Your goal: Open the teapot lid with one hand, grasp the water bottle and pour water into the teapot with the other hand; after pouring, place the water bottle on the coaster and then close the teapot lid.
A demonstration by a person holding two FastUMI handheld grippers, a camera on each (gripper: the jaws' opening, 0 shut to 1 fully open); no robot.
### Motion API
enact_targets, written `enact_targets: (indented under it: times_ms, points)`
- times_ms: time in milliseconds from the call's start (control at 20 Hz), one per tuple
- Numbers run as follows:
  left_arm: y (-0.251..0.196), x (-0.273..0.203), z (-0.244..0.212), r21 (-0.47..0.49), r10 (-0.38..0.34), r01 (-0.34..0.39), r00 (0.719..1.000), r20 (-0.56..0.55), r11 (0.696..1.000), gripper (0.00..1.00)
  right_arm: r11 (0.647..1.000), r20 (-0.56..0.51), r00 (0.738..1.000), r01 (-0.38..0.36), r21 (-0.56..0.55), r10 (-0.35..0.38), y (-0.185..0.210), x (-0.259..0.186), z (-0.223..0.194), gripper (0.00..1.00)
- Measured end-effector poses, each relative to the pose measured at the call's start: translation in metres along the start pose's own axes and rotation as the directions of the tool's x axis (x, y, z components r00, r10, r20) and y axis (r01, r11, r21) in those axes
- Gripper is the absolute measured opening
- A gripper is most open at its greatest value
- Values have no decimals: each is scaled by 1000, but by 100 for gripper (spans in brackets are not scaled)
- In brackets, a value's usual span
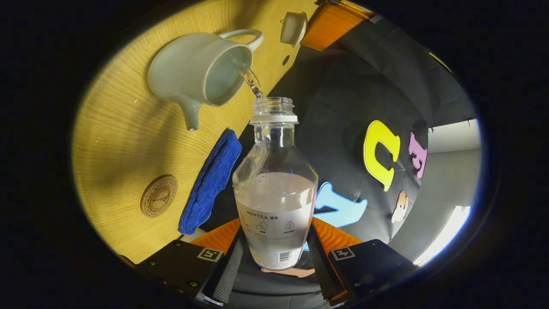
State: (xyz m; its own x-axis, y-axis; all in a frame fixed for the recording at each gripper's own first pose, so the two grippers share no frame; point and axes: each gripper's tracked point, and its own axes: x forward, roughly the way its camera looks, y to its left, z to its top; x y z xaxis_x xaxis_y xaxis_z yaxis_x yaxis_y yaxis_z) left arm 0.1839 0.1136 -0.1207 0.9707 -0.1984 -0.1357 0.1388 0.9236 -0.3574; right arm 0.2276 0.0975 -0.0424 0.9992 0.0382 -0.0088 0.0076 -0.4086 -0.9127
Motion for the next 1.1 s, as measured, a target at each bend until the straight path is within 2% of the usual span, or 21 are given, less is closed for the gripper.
enact_targets:
  times_ms: [650, 1100]
  points:
    - [-2, -1, 1, -22, -17, 17, 1000, 11, 1000, 11, 987, 38, 996, 85, -134, -81, -23, 5, 7, 76]
    - [-3, -3, 5, -35, -27, 28, 999, 21, 999, 12, 958, 71, 984, 174, -229, -161, -40, 4, 15, 76]
